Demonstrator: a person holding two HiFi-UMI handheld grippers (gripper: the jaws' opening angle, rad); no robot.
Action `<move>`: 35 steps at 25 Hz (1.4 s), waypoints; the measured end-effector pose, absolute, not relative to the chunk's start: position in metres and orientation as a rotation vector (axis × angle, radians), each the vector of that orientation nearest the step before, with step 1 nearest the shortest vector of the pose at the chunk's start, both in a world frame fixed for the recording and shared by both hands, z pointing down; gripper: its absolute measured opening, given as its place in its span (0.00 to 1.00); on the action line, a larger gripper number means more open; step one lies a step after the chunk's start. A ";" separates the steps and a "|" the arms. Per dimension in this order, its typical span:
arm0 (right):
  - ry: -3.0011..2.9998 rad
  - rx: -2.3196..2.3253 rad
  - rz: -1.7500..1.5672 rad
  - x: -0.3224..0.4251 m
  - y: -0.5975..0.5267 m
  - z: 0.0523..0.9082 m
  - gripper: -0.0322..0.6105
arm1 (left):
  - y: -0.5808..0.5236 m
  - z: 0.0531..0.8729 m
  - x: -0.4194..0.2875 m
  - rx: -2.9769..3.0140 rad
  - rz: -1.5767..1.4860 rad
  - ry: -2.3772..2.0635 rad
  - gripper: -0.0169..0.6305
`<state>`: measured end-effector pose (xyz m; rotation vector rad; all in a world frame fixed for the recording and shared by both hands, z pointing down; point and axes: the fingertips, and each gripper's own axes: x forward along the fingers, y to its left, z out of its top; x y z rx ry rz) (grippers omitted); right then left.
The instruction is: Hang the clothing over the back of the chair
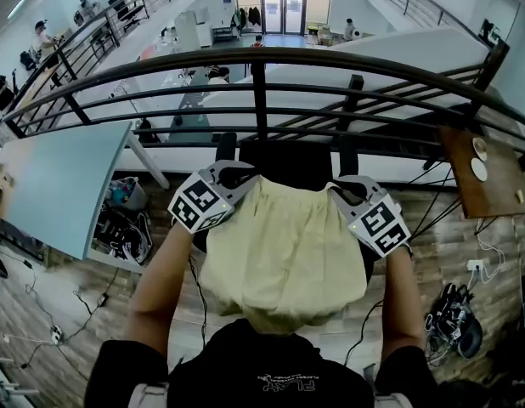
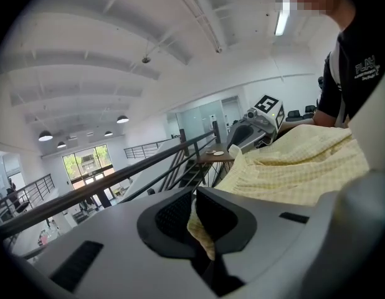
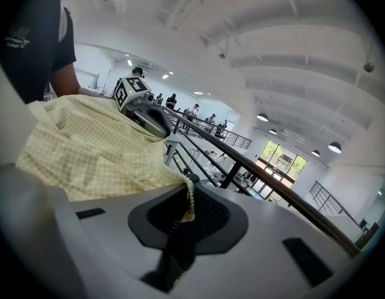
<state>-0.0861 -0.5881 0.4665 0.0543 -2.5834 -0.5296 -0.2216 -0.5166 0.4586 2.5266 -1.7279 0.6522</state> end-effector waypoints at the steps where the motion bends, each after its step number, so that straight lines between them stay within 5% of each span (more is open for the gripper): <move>1: -2.573 0.036 -0.532 -0.088 -0.586 0.470 0.11 | -0.515 0.462 -0.225 2.512 0.656 -1.733 0.08; 4: -2.554 0.007 -0.544 -0.089 -0.581 0.476 0.25 | -0.509 0.469 -0.234 2.468 0.663 -1.748 0.15; 11: -2.589 0.071 -0.524 -0.080 -0.592 0.466 0.26 | -0.500 0.462 -0.241 2.440 0.647 -1.840 0.19; 24: -2.665 0.127 -0.611 -0.096 -0.571 0.429 0.21 | -0.490 0.422 -0.236 2.482 0.610 -1.967 0.18; 30: -2.789 0.304 -0.731 -0.091 -0.572 0.381 0.11 | -0.486 0.385 -0.227 2.515 0.615 -2.145 0.05; 35: -2.920 0.472 -0.843 -0.077 -0.562 0.323 0.08 | -0.475 0.354 -0.220 2.516 0.545 -2.269 0.05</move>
